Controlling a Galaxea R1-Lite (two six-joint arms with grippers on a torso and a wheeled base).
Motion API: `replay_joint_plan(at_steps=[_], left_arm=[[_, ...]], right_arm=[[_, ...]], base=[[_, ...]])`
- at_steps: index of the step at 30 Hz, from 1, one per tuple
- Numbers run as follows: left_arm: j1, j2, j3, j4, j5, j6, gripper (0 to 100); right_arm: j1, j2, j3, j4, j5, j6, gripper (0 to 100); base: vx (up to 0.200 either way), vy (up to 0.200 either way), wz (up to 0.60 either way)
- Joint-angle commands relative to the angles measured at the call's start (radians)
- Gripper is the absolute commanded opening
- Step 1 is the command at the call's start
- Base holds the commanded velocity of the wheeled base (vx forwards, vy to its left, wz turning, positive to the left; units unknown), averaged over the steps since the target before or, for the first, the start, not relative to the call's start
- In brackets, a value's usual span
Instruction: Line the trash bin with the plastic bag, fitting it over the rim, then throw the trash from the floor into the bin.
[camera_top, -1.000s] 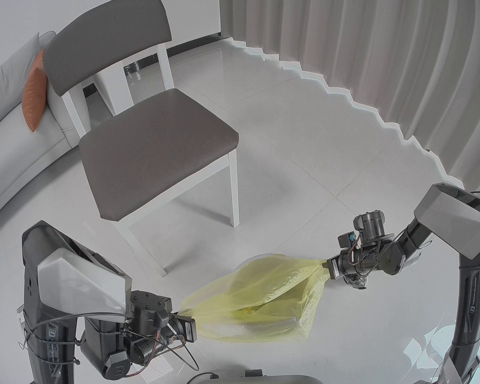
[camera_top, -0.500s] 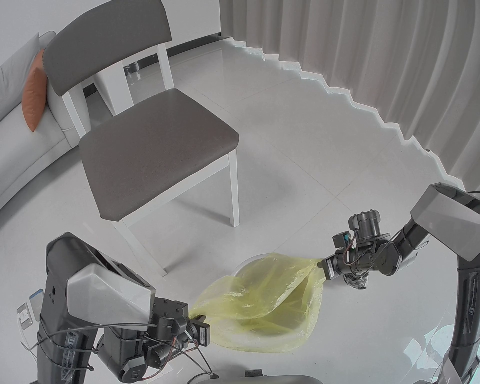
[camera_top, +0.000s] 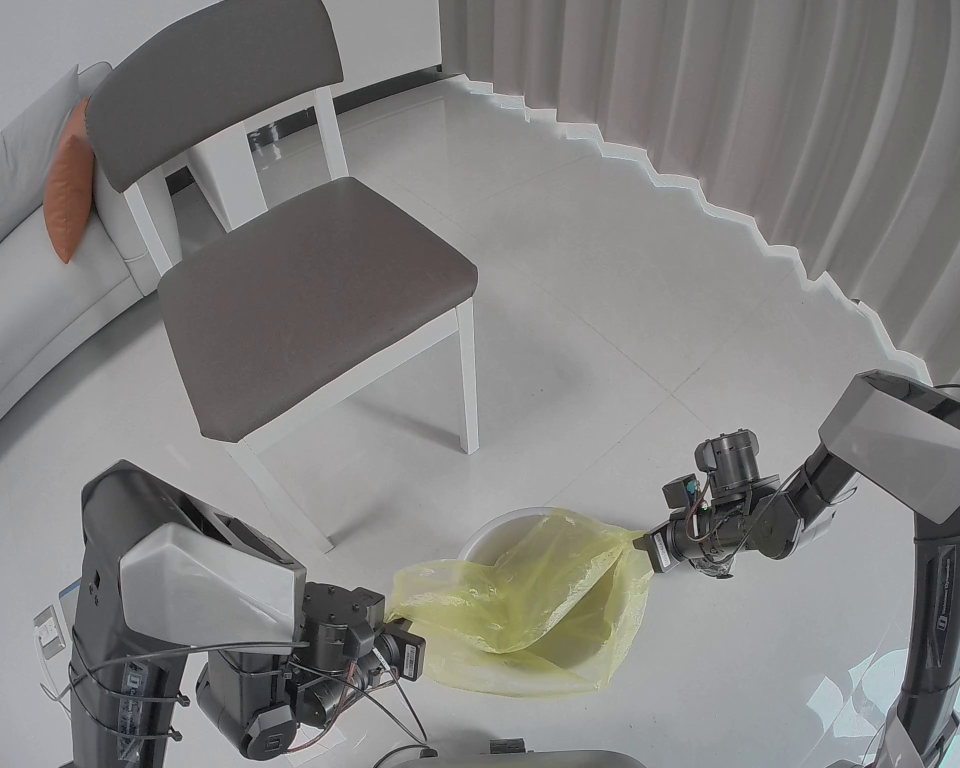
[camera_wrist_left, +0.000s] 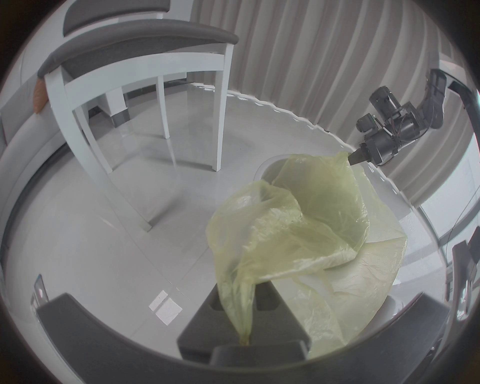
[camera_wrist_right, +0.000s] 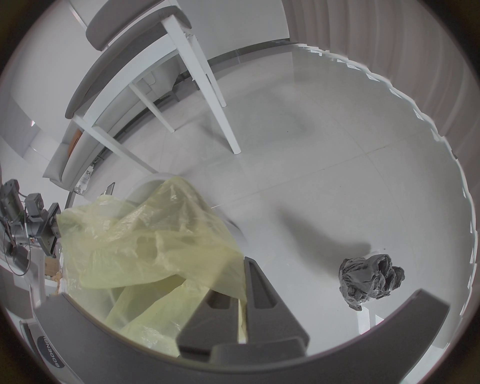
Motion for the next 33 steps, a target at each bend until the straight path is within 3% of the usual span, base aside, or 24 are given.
replay_joint_plan(at_steps=[1,12,28,29,33], left_arm=[[0.009,-0.011,-0.023,-0.018,0.0,-0.007,0],[0.027,0.038,-0.101,-0.018,0.0,-0.007,0],[0.037,0.076,-0.164,-0.018,-0.002,-0.009,0],[0.037,0.073,-0.163,-0.018,-0.002,-0.009,100],[0.038,0.044,-0.117,-0.018,0.0,-0.011,100]], right_arm=[[-0.032,-0.017,0.012,-0.001,0.0,-0.02,100],[-0.07,-0.1,0.045,-0.004,0.003,-0.021,100],[-0.027,-0.252,0.115,-0.001,0.004,-0.023,100],[-0.018,-0.26,0.118,-0.001,0.004,-0.023,100],[0.031,-0.289,0.129,-0.001,0.004,-0.024,100]], base=[[0.0,0.0,0.0],[0.0,0.0,0.0],[0.0,0.0,0.0],[0.0,0.0,0.0],[0.0,0.0,0.0]])
